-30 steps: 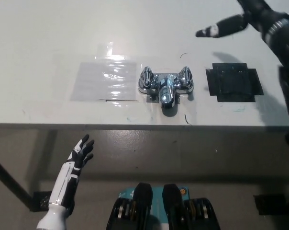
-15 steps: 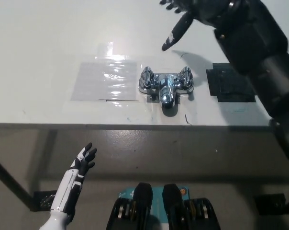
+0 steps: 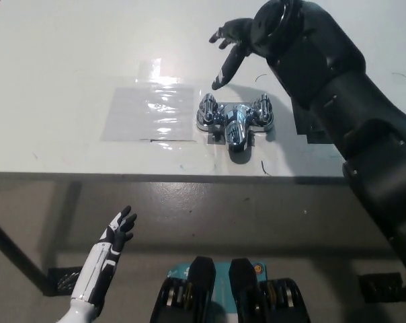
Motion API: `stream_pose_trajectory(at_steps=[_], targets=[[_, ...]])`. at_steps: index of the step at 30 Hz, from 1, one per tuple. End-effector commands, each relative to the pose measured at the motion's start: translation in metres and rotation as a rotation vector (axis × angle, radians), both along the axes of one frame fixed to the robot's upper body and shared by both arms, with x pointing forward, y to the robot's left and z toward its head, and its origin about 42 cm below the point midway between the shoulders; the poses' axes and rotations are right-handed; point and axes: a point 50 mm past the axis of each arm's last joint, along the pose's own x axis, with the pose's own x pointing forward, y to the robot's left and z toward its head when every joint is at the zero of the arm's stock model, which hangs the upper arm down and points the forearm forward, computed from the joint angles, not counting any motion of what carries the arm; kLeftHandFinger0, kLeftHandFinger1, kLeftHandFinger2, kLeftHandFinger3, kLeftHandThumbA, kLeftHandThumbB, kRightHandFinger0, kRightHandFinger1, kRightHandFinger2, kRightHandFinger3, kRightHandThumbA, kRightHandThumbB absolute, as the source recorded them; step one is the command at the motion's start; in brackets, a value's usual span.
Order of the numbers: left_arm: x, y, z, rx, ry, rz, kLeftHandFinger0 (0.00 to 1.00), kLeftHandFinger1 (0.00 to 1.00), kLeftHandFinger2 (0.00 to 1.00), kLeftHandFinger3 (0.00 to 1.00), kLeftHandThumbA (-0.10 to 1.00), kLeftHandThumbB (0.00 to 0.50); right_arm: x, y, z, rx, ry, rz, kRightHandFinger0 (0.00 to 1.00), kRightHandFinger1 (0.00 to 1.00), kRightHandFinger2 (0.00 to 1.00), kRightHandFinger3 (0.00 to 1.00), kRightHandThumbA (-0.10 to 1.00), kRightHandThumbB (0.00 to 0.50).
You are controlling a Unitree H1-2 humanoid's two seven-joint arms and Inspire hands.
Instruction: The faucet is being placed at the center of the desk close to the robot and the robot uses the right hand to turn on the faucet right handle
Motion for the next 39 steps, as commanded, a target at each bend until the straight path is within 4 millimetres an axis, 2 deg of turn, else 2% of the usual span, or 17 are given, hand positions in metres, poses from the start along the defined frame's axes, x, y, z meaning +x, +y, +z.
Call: stream_pose_trajectory(at_steps=[1,3,5,9,11,15,16,18,21,25,27,28,30,32,33,35,39], targets=[[-0.001,0.000,0.009,0.010,-0.044,-0.020,1.00,1.00,1.00,1.00,1.00,0.195,0.000,0.010,0.031,-0.042,-0.093,-0.026,1.00,1.00,1.00,1.00,0.79,0.299],[-0.001,0.000,0.009,0.009,-0.043,-0.021,1.00,1.00,1.00,1.00,1.00,0.187,0.002,0.008,0.028,-0.056,-0.096,-0.047,1.00,1.00,1.00,1.00,0.79,0.327],[-0.001,0.000,0.009,0.008,-0.043,-0.020,1.00,1.00,1.00,1.00,1.00,0.199,0.002,0.006,0.025,-0.090,-0.098,-0.037,1.00,1.00,1.00,1.00,0.83,0.311],[-0.001,0.000,0.008,0.004,-0.051,-0.028,1.00,1.00,1.00,1.00,1.00,0.178,0.005,-0.001,0.026,-0.086,-0.107,-0.034,1.00,1.00,1.00,1.00,0.84,0.301],[-0.001,0.000,0.008,-0.010,-0.048,-0.027,1.00,1.00,1.00,1.00,0.99,0.190,0.005,-0.002,0.026,-0.080,-0.095,-0.027,1.00,1.00,1.00,1.00,0.85,0.267],[-0.003,0.000,0.008,-0.003,-0.048,-0.022,1.00,1.00,1.00,1.00,1.00,0.180,0.006,-0.006,0.024,-0.122,-0.104,-0.040,1.00,1.00,1.00,1.00,0.86,0.265],[-0.003,0.000,0.007,-0.007,-0.045,-0.024,1.00,1.00,1.00,1.00,1.00,0.182,0.007,-0.008,0.022,-0.071,-0.085,-0.052,1.00,1.00,1.00,1.00,0.80,0.238],[-0.004,0.001,0.008,-0.004,-0.040,-0.022,1.00,1.00,1.00,1.00,1.00,0.192,0.007,-0.010,0.020,-0.091,-0.086,-0.047,1.00,1.00,1.00,1.00,0.80,0.236],[-0.004,0.001,0.007,-0.003,-0.039,-0.023,1.00,1.00,1.00,1.00,1.00,0.202,0.008,-0.014,0.017,-0.100,-0.080,-0.049,1.00,1.00,1.00,1.00,0.83,0.247],[-0.004,0.001,0.007,0.002,-0.030,-0.021,1.00,1.00,1.00,1.00,1.00,0.206,0.009,-0.021,0.013,-0.126,-0.047,-0.023,1.00,1.00,1.00,1.00,0.91,0.197],[-0.005,0.002,0.008,0.007,-0.032,-0.015,1.00,1.00,1.00,1.00,1.00,0.207,0.010,-0.023,0.008,-0.147,-0.055,-0.028,1.00,1.00,1.00,1.00,0.91,0.212],[-0.005,0.002,0.008,0.008,-0.033,-0.015,1.00,1.00,1.00,1.00,1.00,0.203,0.010,-0.025,0.007,-0.134,-0.055,-0.033,1.00,1.00,1.00,1.00,0.84,0.218],[-0.006,0.002,0.007,0.009,-0.036,-0.014,1.00,1.00,1.00,1.00,1.00,0.199,0.011,-0.030,0.001,-0.140,-0.065,-0.056,1.00,1.00,1.00,1.00,0.85,0.252],[-0.006,0.002,0.007,0.008,-0.038,-0.011,1.00,1.00,1.00,1.00,1.00,0.202,0.011,-0.031,-0.001,-0.143,-0.069,-0.069,1.00,1.00,1.00,1.00,0.81,0.260],[-0.005,0.002,0.007,0.001,-0.038,-0.013,1.00,1.00,1.00,1.00,1.00,0.209,0.011,-0.033,-0.002,-0.130,-0.061,-0.076,1.00,1.00,1.00,1.00,0.80,0.243],[-0.004,0.002,0.007,0.003,-0.040,-0.012,1.00,1.00,1.00,1.00,1.00,0.212,0.012,-0.035,-0.005,-0.186,-0.067,-0.033,1.00,1.00,1.00,1.00,0.91,0.226],[-0.003,0.003,0.008,0.004,-0.048,-0.013,1.00,1.00,1.00,1.00,1.00,0.197,0.012,-0.039,-0.010,-0.250,-0.044,0.006,1.00,1.00,1.00,1.00,1.00,0.195]])
